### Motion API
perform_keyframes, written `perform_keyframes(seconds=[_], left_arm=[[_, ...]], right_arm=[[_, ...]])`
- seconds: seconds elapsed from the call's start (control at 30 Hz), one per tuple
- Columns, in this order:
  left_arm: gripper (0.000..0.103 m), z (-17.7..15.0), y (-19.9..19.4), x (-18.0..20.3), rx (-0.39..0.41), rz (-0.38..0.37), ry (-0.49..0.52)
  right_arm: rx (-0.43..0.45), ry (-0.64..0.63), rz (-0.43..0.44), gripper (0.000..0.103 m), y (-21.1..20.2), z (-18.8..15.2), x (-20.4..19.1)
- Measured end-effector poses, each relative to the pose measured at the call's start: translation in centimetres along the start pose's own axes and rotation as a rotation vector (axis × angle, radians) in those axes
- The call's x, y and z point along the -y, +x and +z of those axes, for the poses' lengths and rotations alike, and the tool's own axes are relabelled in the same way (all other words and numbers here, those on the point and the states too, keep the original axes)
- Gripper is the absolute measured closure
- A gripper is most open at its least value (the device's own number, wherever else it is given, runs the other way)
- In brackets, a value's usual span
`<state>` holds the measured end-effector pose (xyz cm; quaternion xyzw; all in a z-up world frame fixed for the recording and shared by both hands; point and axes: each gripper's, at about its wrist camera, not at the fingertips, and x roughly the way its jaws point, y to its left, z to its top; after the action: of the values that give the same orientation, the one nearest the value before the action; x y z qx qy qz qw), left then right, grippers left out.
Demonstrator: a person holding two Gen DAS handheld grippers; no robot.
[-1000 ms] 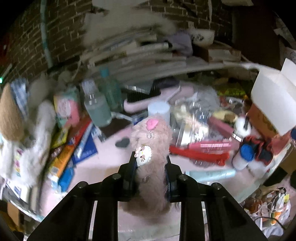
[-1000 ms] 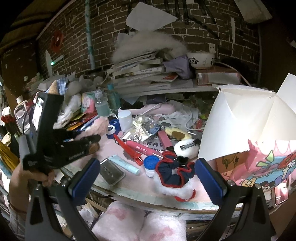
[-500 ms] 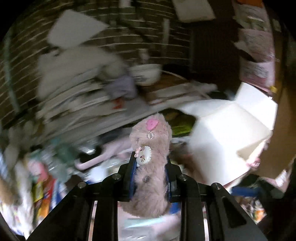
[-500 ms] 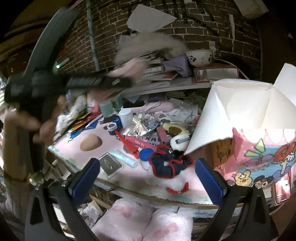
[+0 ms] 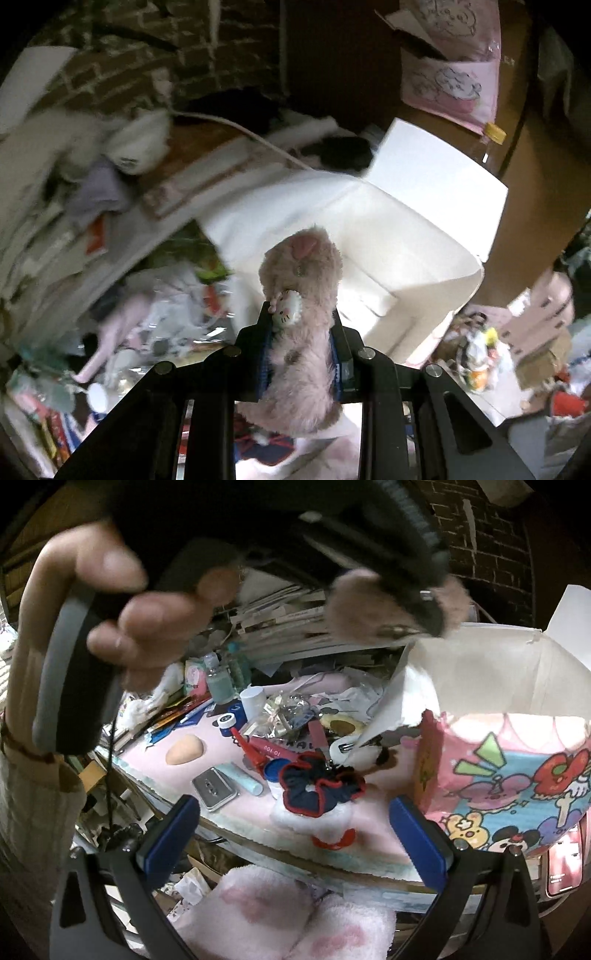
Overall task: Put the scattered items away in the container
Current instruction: 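Carry the pink fuzzy plush in the left tool into the white box and release, then grasp the white-and-navy plush with the right tool and drop it into the box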
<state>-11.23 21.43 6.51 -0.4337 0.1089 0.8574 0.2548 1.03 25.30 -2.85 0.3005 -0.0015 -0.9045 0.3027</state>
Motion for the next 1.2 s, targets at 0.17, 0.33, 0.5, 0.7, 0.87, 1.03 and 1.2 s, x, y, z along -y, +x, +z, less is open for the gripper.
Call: perform_keyframes(seconds=[0.17, 0.33, 0.5, 0.7, 0.87, 1.03, 1.2], left_arm=[[0.082, 0.5, 2.1, 0.5, -0.087, -0.018, -0.011], [0.076, 0.4, 2.3, 0.8, -0.109, 0.017, -0.002], [0.056, 0.5, 2.2, 0.8, -0.097, 0.012, -0.003], [0.041, 0.8, 1.4, 0.9, -0.064, -0.007, -0.026], [0.038, 0.6, -1.4, 0.0, 0.009, -0.041, -0.078], [0.023, -1.3, -6.1, -1.7, 0.145, 0.021, -0.1], [0.017, -5.7, -9.9, -4.3, 0.256, 0.201, -0.132]], right_arm=[[0.0, 0.007, 0.014, 0.001, 0.1, 0.1, 0.1], [-0.005, 0.005, 0.008, 0.001, 0.3, 0.1, 0.2], [-0.003, 0.007, 0.003, 0.001, 0.5, 0.2, 0.1], [-0.003, 0.009, -0.007, 0.001, 0.5, 0.2, 0.3], [-0.001, 0.011, -0.025, 0.001, 0.5, 0.3, 0.6], [0.006, 0.008, -0.013, 0.001, 0.8, 0.2, 0.6], [-0.005, -0.021, -0.003, 0.001, 1.8, -0.7, -0.5]])
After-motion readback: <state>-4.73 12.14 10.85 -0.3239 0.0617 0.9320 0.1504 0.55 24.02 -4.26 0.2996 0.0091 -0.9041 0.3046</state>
